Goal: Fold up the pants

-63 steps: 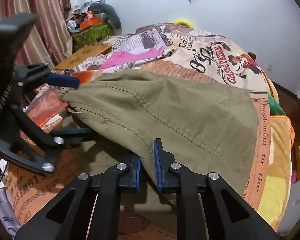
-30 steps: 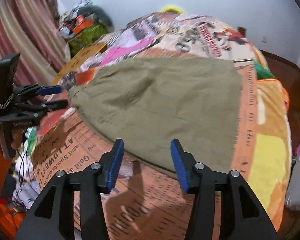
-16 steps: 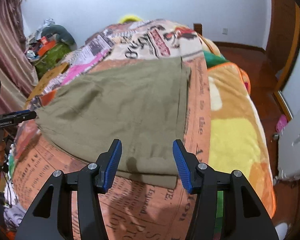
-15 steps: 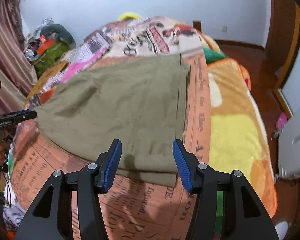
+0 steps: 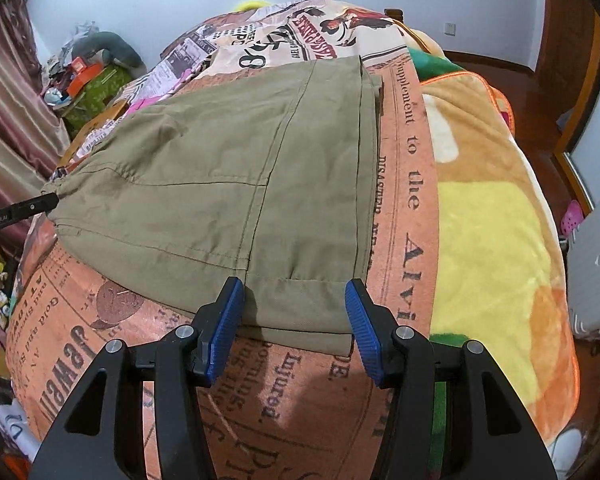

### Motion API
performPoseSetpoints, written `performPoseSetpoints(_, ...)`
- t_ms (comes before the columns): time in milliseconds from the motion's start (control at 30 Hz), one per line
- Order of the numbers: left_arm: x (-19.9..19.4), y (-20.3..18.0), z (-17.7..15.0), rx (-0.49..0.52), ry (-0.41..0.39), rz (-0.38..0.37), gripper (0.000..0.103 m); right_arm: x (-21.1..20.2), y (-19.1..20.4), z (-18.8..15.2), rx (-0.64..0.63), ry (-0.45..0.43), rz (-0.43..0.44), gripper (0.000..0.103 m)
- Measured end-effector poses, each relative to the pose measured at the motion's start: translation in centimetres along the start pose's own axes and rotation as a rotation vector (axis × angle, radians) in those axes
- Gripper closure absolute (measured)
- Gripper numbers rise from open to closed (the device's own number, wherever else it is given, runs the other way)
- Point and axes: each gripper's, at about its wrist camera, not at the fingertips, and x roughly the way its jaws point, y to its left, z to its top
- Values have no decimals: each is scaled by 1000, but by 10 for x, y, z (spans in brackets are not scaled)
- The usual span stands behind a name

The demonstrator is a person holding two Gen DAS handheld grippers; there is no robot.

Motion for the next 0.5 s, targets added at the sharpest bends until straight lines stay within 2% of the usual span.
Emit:
performPoseSetpoints(133, 11, 4, -13, -22, 4, 1, 45, 4, -5, -6, 14, 14, -16, 55)
performPoseSetpoints(267, 13, 8, -18, -49, -1, -17, 42, 3, -17, -11, 70, 16, 16, 55)
performPoseSetpoints(400, 8, 5, -11, -20, 14, 0, 41, -1, -13, -9, 47, 21, -5, 55)
performPoseSetpoints(500, -4, -1, -4, 20, -8, 25, 41, -7, -10, -3, 25, 15, -24, 55)
